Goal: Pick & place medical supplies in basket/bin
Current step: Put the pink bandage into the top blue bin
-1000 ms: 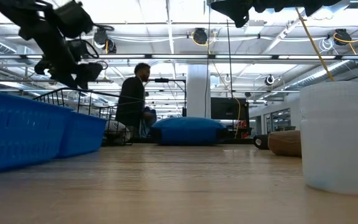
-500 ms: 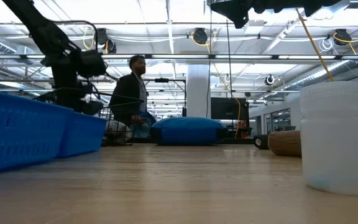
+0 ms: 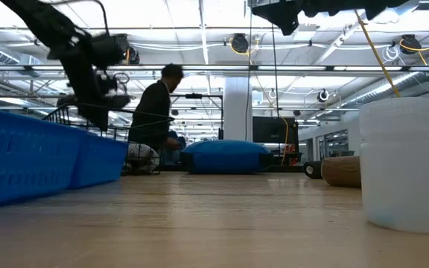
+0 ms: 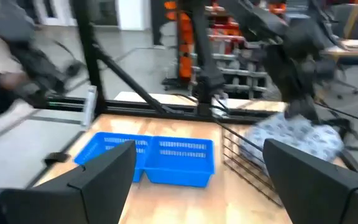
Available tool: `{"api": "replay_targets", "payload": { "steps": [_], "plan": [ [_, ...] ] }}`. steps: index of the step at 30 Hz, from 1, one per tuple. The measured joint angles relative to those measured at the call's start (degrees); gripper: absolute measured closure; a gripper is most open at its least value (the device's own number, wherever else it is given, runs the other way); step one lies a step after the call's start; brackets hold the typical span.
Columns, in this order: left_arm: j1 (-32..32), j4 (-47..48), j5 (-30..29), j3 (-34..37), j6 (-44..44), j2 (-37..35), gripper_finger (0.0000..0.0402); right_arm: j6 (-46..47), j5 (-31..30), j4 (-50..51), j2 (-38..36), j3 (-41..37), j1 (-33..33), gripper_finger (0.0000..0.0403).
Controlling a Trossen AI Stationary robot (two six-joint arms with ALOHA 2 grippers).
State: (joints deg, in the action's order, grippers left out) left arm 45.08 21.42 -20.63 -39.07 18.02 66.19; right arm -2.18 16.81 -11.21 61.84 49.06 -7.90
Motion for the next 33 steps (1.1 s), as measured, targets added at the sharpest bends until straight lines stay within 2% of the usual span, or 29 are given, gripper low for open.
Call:
{"api": "replay_targets", "payload": {
  "steps": [4,9,12,16,21,25,29,31,33],
  "plan": [
    [-0.83,-0.28,2.24,-0.72,-1.49,-9.01,0.0371,-0.01,-5.50,3.41,-1.96,-0.04,0.00,0.0064],
    [-2.03,-0.28,16.55,-0.40,-7.02,-22.56,0.0371,0.28,-13.33,12.23,-7.90,-0.04,0.00,0.0064],
    [-2.91,-0.53,22.89,1.42,-10.93,-31.17,0.0371,2.33,-17.69,18.54,-11.54,-0.04,0.00,0.0064],
    [-3.48,-0.59,25.09,6.03,-9.47,-42.18,0.0371,5.41,-23.41,26.63,-14.74,-0.11,0.00,0.0064],
    [-4.38,-0.08,28.30,13.10,-2.51,-54.06,0.0371,7.38,-27.47,27.70,-17.24,-4.11,0.00,0.0064],
    [-5.25,-0.09,33.44,17.23,1.20,-59.83,0.0371,8.16,-35.12,27.93,-18.33,-7.72,0.02,0.0064],
    [-6.00,-0.11,36.19,19.30,-1.52,-63.08,0.0371,12.32,-46.08,32.35,-18.13,-10.14,-1.39,0.0064],
    [-6.40,-0.89,38.39,20.09,-3.47,-63.74,0.0371,16.74,-48.46,34.06,-17.84,-11.99,-2.93,0.0064],
    [-6.75,-2.49,39.70,20.25,-3.57,-63.72,0.0371,20.28,-48.10,34.18,-17.54,-14.38,-4.77,0.0064]
  ]
}}
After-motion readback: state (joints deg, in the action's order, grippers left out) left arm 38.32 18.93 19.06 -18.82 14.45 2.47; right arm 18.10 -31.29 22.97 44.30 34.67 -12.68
